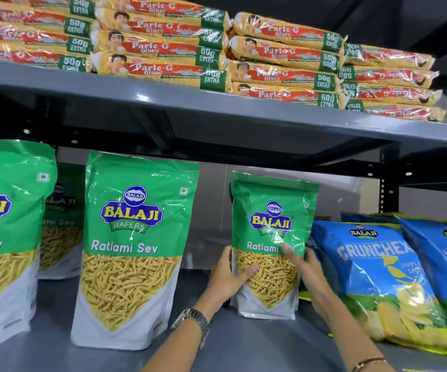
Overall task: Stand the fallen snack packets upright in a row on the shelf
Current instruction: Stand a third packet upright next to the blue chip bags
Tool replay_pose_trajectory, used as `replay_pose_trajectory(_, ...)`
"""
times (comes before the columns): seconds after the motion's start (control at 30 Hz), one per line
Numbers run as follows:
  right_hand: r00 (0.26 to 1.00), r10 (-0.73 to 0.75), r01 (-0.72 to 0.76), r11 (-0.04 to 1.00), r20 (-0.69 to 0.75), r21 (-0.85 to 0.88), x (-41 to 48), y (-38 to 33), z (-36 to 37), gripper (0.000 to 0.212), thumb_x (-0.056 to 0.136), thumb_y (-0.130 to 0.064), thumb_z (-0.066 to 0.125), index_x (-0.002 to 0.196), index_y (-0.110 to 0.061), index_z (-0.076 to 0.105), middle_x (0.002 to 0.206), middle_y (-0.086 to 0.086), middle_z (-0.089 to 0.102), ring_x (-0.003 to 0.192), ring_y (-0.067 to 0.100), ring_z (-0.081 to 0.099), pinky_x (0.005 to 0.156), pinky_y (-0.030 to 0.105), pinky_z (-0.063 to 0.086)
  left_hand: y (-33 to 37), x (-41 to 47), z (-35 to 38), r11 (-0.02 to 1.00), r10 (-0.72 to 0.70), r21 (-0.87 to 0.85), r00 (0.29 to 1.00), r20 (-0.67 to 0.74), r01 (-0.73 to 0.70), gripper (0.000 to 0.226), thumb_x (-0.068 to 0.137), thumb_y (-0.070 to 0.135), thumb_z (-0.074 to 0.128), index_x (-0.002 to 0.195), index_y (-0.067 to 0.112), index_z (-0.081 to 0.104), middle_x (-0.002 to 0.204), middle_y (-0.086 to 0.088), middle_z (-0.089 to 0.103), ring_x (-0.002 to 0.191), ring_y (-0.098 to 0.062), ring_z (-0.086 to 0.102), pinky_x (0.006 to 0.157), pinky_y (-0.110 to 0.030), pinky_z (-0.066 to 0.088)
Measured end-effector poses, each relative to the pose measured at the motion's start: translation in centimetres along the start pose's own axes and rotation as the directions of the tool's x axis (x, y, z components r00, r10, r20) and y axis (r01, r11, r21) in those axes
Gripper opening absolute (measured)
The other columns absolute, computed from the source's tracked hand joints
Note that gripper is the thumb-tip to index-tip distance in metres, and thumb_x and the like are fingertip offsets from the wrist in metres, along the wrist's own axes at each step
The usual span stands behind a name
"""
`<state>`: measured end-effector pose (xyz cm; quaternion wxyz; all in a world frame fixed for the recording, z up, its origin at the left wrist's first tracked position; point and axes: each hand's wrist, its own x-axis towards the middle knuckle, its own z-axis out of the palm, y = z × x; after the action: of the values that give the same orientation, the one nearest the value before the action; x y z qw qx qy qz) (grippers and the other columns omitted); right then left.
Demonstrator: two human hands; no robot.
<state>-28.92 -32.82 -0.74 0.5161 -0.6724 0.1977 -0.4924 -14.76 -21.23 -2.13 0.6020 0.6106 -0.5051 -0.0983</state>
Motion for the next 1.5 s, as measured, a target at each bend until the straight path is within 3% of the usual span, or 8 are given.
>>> replay_pose_trajectory(0.13,0.996,0.049,-0.047,0.998,0.077,-0.035,-1.2,1.7,0.0,0.085,0.048,-0.037,0.083,0.12,-0.017,0.042,0.103,-0.006,0.064,0.091,0.005,0.062,0.068,0.017,0.046,-0.3,-0.6,0.2,0.999,-0.044,0.013,0.99,0.136,0.043,0.084,0.065,0.035,0.078,0.131,0.03,0.026,0.133,0.001,0.051,0.121,-0.02,0.047,0.103,-0.044,0.039)
replay_pose_trajectory(0.4,0.99,0.062,-0.06,0.998,0.129,-0.02,-2.9,1.6,-0.7,0.09,0.042,-0.041,0.085,0.12,-0.017,0.047,0.103,-0.004,0.068,0.079,0.0,0.069,0.055,0.01,0.052,-0.2,-2.5,-0.5,0.968,-0.028,0.251,0.998,0.063,0.011,0.085,0.059,0.054,0.075,0.128,0.031,0.032,0.135,0.006,0.051,0.124,-0.022,0.046,0.103,-0.043,0.038)
replay_pose_trajectory(0.77,0.987,0.056,-0.051,0.998,0.152,-0.037,-6.4,0.1,-1.0,0.1,0.037,-0.049,0.085,0.123,-0.019,0.044,0.112,-0.004,0.065,0.099,0.008,0.062,0.072,0.02,0.045,1.0,-5.6,-1.6,0.936,-0.023,0.353,0.998,0.062,0.0,0.085,0.051,0.067,0.07,0.119,0.026,0.039,0.133,0.004,0.052,0.123,-0.02,0.047,0.103,-0.04,0.037)
replay_pose_trajectory(0.93,0.988,0.057,-0.051,0.998,0.145,-0.043,-7.5,-0.3,-1.1,0.093,0.046,-0.045,0.085,0.125,-0.018,0.043,0.119,0.001,0.063,0.105,0.014,0.061,0.088,0.03,0.047,1.5,-6.6,-2.0,0.928,0.013,0.37,0.997,0.079,-0.042,0.085,0.051,0.069,0.069,0.118,0.026,0.04,0.131,0.005,0.053,0.123,-0.02,0.047,0.104,-0.042,0.037)
replay_pose_trajectory(1.03,0.99,0.051,-0.041,0.996,0.135,-0.076,-8.1,-0.7,-1.1,0.104,0.041,-0.049,0.085,0.128,-0.017,0.04,0.119,0.0,0.061,0.108,0.016,0.059,0.097,0.038,0.046,1.5,-6.7,-2.4,0.927,-0.001,0.372,0.994,0.106,-0.039,0.094,0.049,0.069,0.07,0.126,0.024,0.037,0.136,0.004,0.048,0.126,-0.02,0.044,0.105,-0.042,0.036)
replay_pose_trajectory(1.17,0.982,0.067,-0.049,0.993,0.175,-0.107,-9.2,-0.4,-1.3,0.118,0.024,-0.051,0.089,0.123,-0.024,0.031,0.109,-0.012,0.058,0.097,-0.002,0.056,0.071,0.013,0.045,1.2,-6.3,-3.2,0.973,-0.156,0.204,0.955,0.254,0.105,0.114,0.049,0.053,0.081,0.14,0.019,0.02,0.149,0.0,0.03,0.133,-0.018,0.032,0.11,-0.04,0.03)
replay_pose_trajectory(1.33,0.973,0.092,-0.052,0.981,0.212,-0.185,-10.2,0.2,-1.1,0.093,0.032,-0.042,0.087,0.11,-0.035,0.037,0.105,-0.024,0.053,0.088,-0.017,0.048,0.059,-0.002,0.042,0.4,-6.5,-2.8,0.97,-0.13,0.229,0.968,0.215,0.079,0.114,0.049,0.045,0.083,0.141,0.021,0.02,0.149,0.0,0.03,0.135,-0.02,0.029,0.111,-0.038,0.028)
replay_pose_trajectory(1.5,0.97,0.109,-0.068,0.98,0.218,-0.185,-9.9,-0.1,-1.8,0.09,0.041,-0.029,0.087,0.114,-0.029,0.034,0.101,-0.022,0.053,0.088,-0.014,0.047,0.055,-0.002,0.041,0.6,-6.4,-2.2,0.969,-0.133,0.234,0.968,0.212,0.082,0.113,0.051,0.042,0.083,0.142,0.02,0.019,0.151,-0.001,0.027,0.137,-0.02,0.026,0.111,-0.038,0.026)
